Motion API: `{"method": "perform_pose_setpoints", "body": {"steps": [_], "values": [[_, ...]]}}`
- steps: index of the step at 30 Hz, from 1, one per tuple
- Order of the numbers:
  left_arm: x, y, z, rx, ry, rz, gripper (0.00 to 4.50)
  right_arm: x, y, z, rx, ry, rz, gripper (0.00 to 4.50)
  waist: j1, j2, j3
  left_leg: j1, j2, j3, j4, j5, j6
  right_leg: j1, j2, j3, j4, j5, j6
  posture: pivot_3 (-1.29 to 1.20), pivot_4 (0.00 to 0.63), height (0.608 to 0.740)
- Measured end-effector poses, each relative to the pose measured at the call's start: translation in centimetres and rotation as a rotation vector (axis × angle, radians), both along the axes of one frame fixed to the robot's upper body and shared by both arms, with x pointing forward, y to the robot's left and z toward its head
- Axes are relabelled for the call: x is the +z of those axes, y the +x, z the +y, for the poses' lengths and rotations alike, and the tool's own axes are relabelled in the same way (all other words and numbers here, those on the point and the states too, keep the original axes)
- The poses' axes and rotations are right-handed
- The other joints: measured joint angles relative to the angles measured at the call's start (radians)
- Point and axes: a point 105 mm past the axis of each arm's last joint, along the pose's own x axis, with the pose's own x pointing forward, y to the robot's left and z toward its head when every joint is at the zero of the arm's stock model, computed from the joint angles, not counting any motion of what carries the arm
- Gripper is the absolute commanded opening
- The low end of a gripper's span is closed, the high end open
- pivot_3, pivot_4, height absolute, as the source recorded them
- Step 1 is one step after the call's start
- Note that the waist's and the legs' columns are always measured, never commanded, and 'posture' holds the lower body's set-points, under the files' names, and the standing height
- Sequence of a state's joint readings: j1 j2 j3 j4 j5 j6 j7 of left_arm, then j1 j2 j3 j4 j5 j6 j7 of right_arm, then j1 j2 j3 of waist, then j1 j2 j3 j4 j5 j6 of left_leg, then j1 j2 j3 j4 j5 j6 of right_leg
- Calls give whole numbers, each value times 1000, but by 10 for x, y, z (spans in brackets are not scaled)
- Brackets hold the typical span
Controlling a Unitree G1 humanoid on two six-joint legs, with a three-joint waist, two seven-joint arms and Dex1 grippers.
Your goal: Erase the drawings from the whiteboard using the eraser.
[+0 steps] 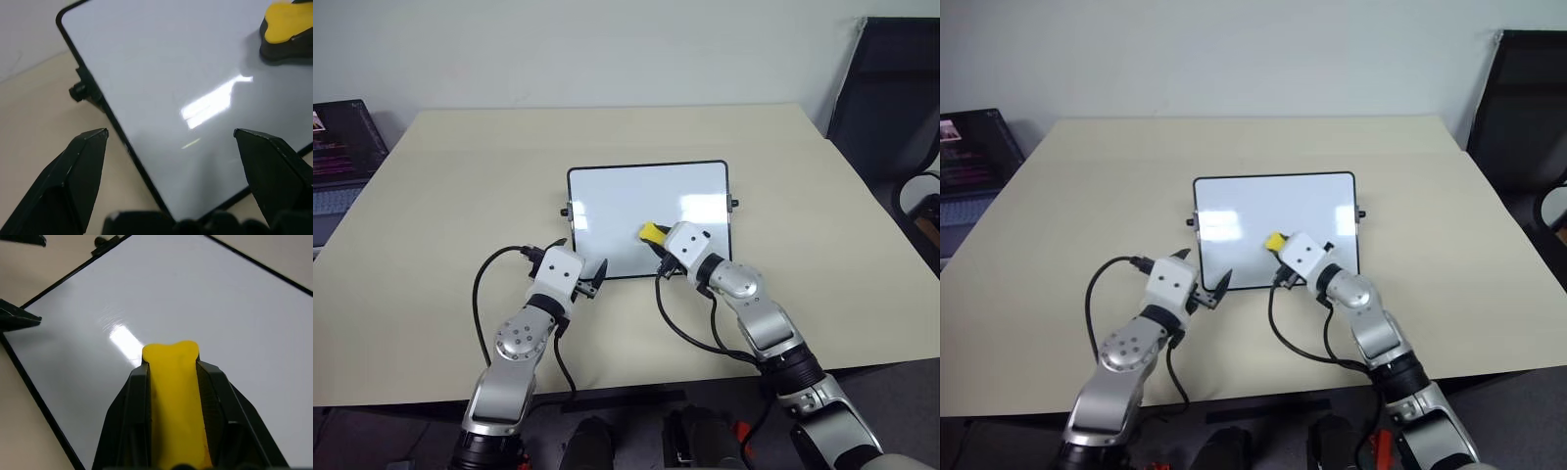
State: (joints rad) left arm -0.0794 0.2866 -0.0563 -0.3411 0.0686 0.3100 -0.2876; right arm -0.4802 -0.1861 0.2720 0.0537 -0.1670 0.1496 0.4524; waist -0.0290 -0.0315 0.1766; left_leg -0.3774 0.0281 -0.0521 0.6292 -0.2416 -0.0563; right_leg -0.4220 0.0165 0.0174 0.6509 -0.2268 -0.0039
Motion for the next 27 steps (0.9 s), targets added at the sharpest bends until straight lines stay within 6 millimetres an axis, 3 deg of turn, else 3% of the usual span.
{"method": "perform_pose_setpoints", "body": {"steps": [4,8,12,16,21,27], "values": [[9,-1,-15,-112,-53,-24,4500,21,-1,-11,-44,58,-12,1012,0,0,0,-2,0,-1,-1,0,0,0,0,0,-3,0,0,0,150,740],[16,-1,-32,-249,-116,-11,4500,28,-3,-31,-118,62,5,1012,1,0,0,-3,0,-2,0,0,0,0,0,0,-4,0,0,0,150,740],[23,-5,-50,-402,-177,7,4500,36,2,-71,-273,59,31,1012,2,0,0,-3,-1,-2,0,0,0,0,0,-1,-4,0,1,0,150,740],[31,-13,-71,-580,-235,38,4500,31,4,-113,-426,57,85,1012,1,0,0,-3,-1,-1,0,0,0,0,0,-1,-4,0,1,0,150,740],[36,-18,-87,-727,-256,84,4500,21,1,-146,-551,70,166,1012,-5,0,0,-3,-1,-1,0,0,0,0,1,0,-3,0,1,0,150,740],[19,-24,-89,-822,-222,176,4500,5,-5,-171,-648,137,265,1012,-4,1,0,-3,-1,-1,0,0,0,0,1,-1,-4,0,1,0,150,740]]}}
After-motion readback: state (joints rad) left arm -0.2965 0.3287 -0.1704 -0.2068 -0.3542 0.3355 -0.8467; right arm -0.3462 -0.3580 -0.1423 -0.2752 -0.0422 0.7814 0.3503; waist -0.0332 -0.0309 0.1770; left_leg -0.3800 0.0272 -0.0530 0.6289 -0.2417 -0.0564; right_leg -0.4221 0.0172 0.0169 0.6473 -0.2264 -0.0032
